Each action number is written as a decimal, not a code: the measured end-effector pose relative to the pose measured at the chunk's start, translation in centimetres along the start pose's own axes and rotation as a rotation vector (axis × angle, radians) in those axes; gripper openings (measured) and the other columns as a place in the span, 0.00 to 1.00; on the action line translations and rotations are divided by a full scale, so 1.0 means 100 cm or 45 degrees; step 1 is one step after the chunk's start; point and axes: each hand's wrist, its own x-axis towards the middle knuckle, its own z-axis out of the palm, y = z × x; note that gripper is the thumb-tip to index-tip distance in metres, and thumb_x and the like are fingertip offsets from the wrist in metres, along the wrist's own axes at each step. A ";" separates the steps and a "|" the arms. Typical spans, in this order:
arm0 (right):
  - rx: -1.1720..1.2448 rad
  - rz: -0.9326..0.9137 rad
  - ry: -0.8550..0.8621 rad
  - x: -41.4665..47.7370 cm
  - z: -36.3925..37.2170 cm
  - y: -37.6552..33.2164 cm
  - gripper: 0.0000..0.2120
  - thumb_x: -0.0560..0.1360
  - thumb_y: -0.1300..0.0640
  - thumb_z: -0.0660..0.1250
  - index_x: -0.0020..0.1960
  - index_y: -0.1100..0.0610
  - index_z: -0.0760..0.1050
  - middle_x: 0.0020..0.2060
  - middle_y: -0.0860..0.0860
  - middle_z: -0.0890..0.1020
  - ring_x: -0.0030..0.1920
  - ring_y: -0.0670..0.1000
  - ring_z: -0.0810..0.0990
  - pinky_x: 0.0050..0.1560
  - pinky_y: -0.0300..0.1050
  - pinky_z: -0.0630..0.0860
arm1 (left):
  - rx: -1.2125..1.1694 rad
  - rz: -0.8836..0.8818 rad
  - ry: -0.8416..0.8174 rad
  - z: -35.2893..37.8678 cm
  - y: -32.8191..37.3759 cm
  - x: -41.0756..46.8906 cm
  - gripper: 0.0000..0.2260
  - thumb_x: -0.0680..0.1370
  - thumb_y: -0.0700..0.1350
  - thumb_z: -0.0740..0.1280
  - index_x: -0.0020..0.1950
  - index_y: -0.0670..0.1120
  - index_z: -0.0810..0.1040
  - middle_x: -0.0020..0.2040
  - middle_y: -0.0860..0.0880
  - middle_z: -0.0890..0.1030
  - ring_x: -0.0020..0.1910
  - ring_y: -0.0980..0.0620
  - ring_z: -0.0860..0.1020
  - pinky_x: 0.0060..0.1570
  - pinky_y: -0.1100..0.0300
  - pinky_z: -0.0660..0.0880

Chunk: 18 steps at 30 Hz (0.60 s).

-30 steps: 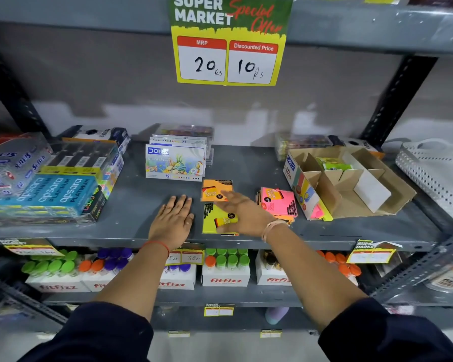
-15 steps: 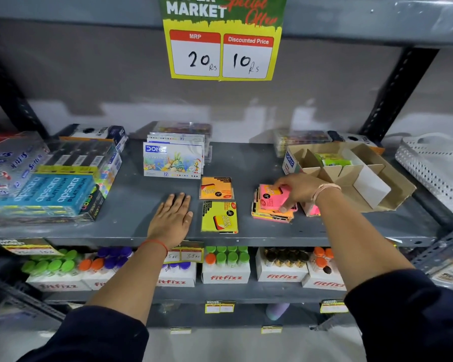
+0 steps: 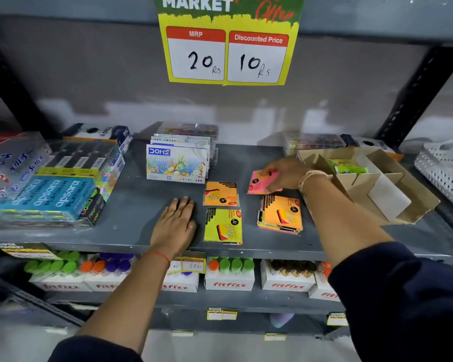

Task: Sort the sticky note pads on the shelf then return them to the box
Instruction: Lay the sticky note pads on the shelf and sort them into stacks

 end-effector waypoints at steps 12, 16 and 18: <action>-0.224 0.039 -0.067 0.040 0.033 -0.005 0.16 0.79 0.56 0.58 0.61 0.63 0.76 0.59 0.61 0.80 0.59 0.61 0.78 0.61 0.49 0.73 | -0.003 0.008 0.007 0.007 -0.005 0.002 0.40 0.64 0.58 0.35 0.74 0.47 0.55 0.77 0.48 0.55 0.77 0.48 0.50 0.76 0.54 0.48; -0.173 0.005 -0.081 0.031 0.033 0.002 0.15 0.79 0.57 0.57 0.59 0.63 0.77 0.53 0.60 0.80 0.55 0.58 0.77 0.54 0.45 0.71 | 0.007 0.000 0.003 0.006 -0.004 0.002 0.40 0.63 0.58 0.35 0.74 0.47 0.55 0.77 0.48 0.55 0.77 0.48 0.50 0.76 0.54 0.48; -0.131 -0.042 -0.035 0.021 0.027 0.003 0.15 0.79 0.59 0.57 0.64 0.62 0.73 0.57 0.57 0.78 0.58 0.56 0.75 0.54 0.41 0.71 | 0.022 -0.007 0.011 0.005 -0.002 0.002 0.41 0.63 0.57 0.35 0.74 0.46 0.56 0.77 0.48 0.55 0.77 0.48 0.51 0.76 0.54 0.48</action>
